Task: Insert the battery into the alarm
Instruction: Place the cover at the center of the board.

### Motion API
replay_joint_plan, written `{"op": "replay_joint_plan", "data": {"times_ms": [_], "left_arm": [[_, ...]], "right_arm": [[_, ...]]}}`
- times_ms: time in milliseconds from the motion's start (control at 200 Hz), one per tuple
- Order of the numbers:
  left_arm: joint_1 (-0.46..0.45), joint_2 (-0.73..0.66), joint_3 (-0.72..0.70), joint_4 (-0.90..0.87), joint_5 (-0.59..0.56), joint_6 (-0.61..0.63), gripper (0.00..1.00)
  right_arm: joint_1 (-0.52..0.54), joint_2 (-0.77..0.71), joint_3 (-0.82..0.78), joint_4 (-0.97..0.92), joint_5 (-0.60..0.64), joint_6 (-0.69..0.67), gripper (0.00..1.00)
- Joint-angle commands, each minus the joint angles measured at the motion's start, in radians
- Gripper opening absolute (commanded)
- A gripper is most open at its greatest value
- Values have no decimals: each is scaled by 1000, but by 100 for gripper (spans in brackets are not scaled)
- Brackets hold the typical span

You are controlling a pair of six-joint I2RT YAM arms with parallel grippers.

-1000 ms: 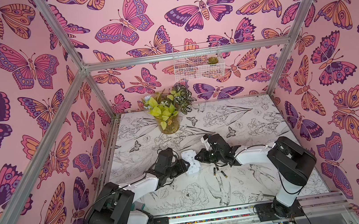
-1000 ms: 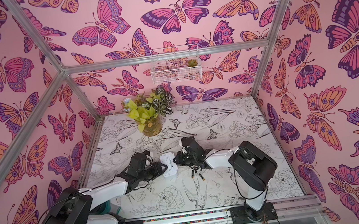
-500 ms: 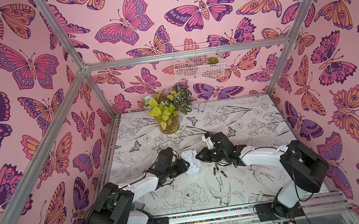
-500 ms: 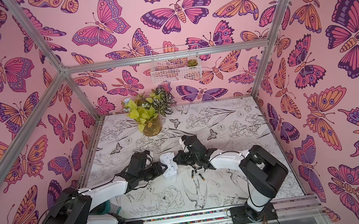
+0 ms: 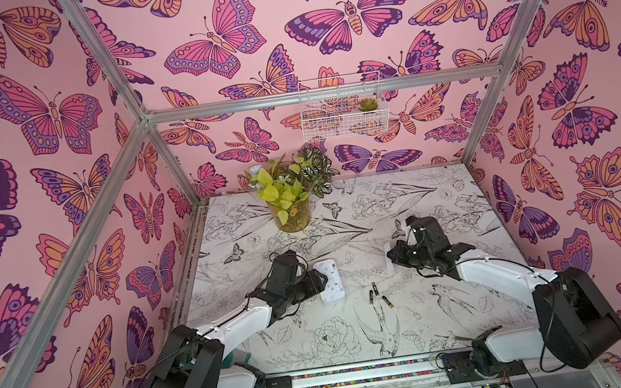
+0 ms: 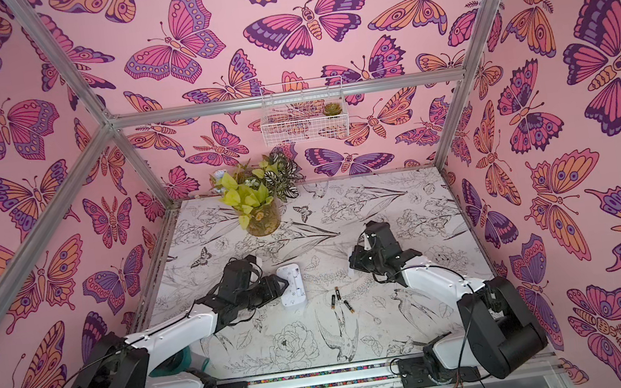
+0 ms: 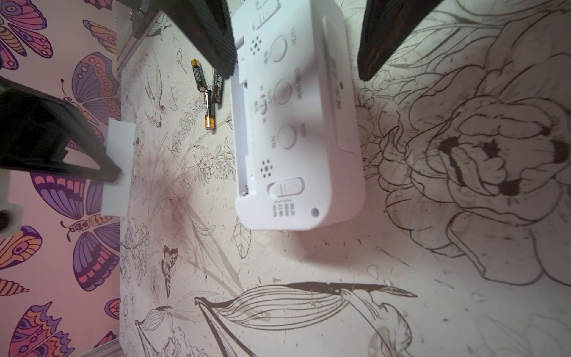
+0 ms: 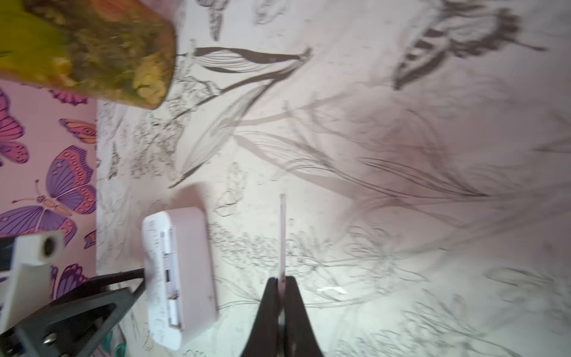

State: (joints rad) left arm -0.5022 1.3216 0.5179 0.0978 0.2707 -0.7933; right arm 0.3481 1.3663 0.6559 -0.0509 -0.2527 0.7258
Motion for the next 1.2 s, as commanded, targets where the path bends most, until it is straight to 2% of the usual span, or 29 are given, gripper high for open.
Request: {"op": "replay_joint_plan", "data": {"times_ms": [0, 275, 290, 456, 511, 661, 811, 896, 951, 996, 1197], "left_arm": [[10, -15, 8, -38, -52, 0, 66], [16, -39, 18, -88, -79, 11, 66], [16, -74, 18, -94, -83, 11, 66], [17, -128, 2, -147, -120, 20, 67], [17, -143, 2, -174, -131, 24, 67], [17, -188, -7, -201, -151, 29, 68], [17, -227, -6, -237, -155, 48, 68], [17, -256, -12, -248, -148, 63, 66], [17, -277, -18, -251, -140, 70, 65], [17, -292, -25, -252, -128, 75, 65], [13, -355, -53, -266, -82, 79, 64]], "right_arm": [[-58, 31, -27, -20, -52, -19, 0], [-99, 86, -38, -33, -48, -23, 3], [-99, 85, -40, -36, -45, -23, 4], [-112, 66, -57, -79, 1, -25, 12], [-125, 58, -70, -89, 5, -19, 19], [-146, 16, -92, -131, 32, -19, 33], [-146, -76, -86, -230, 77, -39, 34], [-141, -160, -89, -264, 53, -65, 32], [-110, -208, -86, -295, 47, -88, 33], [-56, -238, -69, -351, 91, -100, 33], [300, -244, 8, -470, 322, -84, 35]]}}
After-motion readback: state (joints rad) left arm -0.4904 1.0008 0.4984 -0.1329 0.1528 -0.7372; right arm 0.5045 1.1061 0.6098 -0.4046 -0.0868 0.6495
